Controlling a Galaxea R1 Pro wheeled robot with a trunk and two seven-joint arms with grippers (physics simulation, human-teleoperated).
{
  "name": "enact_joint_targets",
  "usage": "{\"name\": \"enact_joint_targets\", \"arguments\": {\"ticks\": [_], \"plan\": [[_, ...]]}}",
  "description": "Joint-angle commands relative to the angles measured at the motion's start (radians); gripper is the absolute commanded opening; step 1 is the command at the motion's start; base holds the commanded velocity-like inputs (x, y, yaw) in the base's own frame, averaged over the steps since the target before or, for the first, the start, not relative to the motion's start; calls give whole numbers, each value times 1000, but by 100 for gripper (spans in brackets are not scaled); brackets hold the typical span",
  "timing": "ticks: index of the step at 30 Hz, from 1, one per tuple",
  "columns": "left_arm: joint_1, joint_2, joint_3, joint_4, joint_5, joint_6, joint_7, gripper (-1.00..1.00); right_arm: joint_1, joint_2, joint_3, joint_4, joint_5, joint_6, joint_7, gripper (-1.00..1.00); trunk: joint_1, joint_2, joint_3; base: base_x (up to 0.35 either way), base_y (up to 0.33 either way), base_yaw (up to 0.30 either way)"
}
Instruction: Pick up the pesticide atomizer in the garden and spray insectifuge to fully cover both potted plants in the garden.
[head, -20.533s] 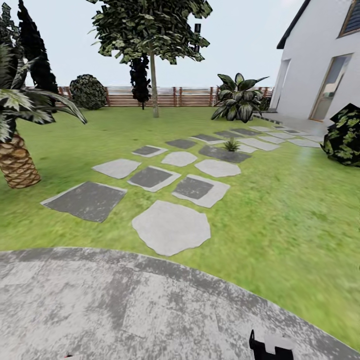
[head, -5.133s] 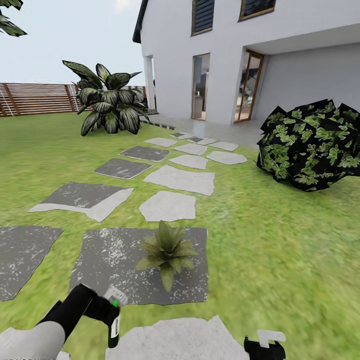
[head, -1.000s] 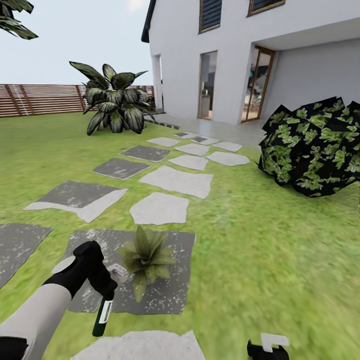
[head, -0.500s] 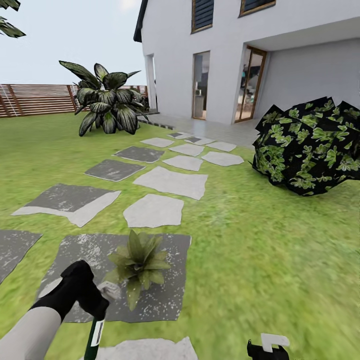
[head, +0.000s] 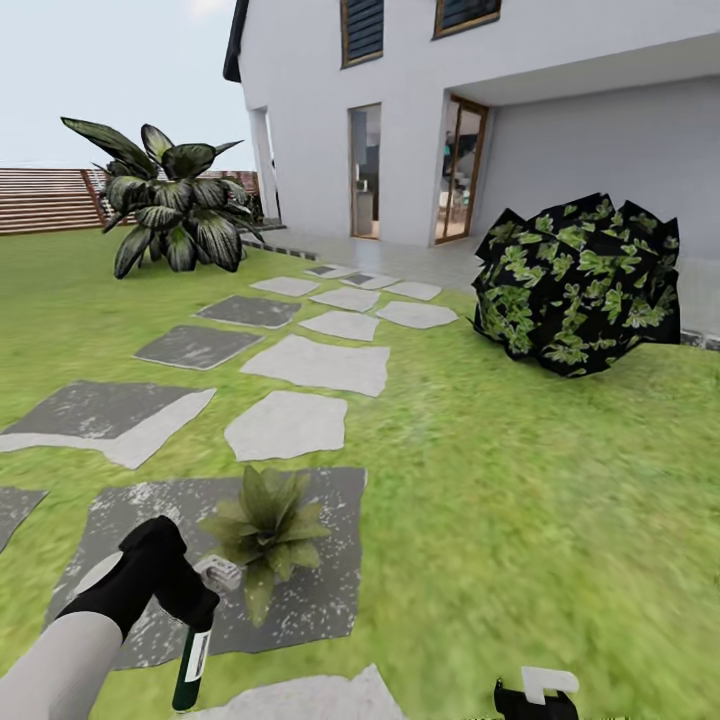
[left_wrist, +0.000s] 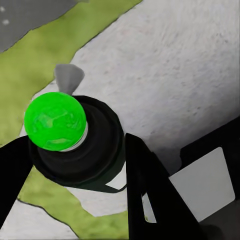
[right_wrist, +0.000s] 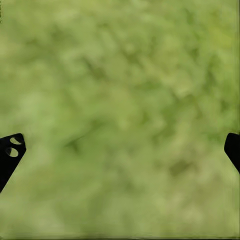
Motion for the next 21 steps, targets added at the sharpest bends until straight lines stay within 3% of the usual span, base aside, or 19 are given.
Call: {"name": "enact_joint_targets", "arguments": {"ticks": [1,6,16,21], "plan": [[0,0,-1,-1,-10,7,-9,-100,-1,0,-8,2,11,-3,-4,100,0,0,-1,46,317,-251],[0,2,-20,-1,-21,8,-10,-100,-1,-1,-7,3,14,-3,-5,100,0,0,-1,-71,323,-78],[-7,9,-20,-2,-23,10,-8,-100,-1,-2,-7,2,13,-3,-7,100,0,0,-1,-219,270,-2],[-7,4,-19,-2,-23,10,-8,-100,-1,0,-9,2,9,-3,-6,100,0,0,-1,45,310,-187]]}}
